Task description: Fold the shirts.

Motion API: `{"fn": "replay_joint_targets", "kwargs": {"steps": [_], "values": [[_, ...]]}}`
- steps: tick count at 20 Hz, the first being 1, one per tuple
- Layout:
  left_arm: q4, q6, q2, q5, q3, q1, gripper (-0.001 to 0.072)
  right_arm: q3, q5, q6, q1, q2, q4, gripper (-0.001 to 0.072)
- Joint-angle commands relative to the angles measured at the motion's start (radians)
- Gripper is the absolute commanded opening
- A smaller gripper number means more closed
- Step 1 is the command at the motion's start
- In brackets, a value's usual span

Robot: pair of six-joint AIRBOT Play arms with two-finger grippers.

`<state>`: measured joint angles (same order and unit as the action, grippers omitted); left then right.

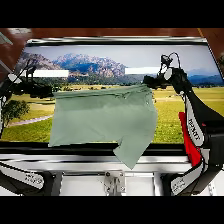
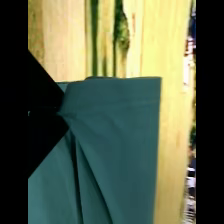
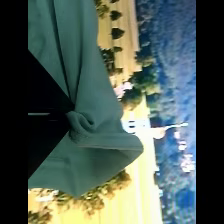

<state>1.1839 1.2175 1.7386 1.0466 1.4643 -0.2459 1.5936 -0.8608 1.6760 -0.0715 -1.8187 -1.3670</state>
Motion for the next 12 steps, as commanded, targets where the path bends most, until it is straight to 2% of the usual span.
{"fn": "replay_joint_targets", "kwargs": {"steps": [1,3,8,9,10,11,12], "values": [[0.195,0.016,0.01,0.268,0.014,0.001,0.0044,-0.002,-0.341,0.021,0.007,0.018,-0.097,0.0058],[0.188,0.075,0.023,0.293,0.01,0.006,0.0045,-0.019,-0.394,0.039,0.006,-0.006,-0.095,0.0058],[0.186,0.168,0.053,0.362,0.003,0.036,0.0044,-0.069,-0.378,0.072,0.0,-0.037,-0.071,0.0058],[0.185,0.179,0.054,0.37,0.003,0.037,0.0069,-0.068,-0.371,0.085,0.0,-0.035,-0.07,0.0069],[0.185,0.183,0.054,0.379,0.005,0.037,0.0255,-0.067,-0.37,0.088,0.0,-0.031,-0.06,0.0102],[0.185,0.183,0.051,0.402,0.005,0.036,0.0502,-0.066,-0.371,0.084,0.0,-0.023,-0.051,0.0296],[0.186,0.183,0.047,0.427,0.005,0.033,0.0601,-0.066,-0.371,0.081,0.0,-0.007,-0.048,0.054]]}}
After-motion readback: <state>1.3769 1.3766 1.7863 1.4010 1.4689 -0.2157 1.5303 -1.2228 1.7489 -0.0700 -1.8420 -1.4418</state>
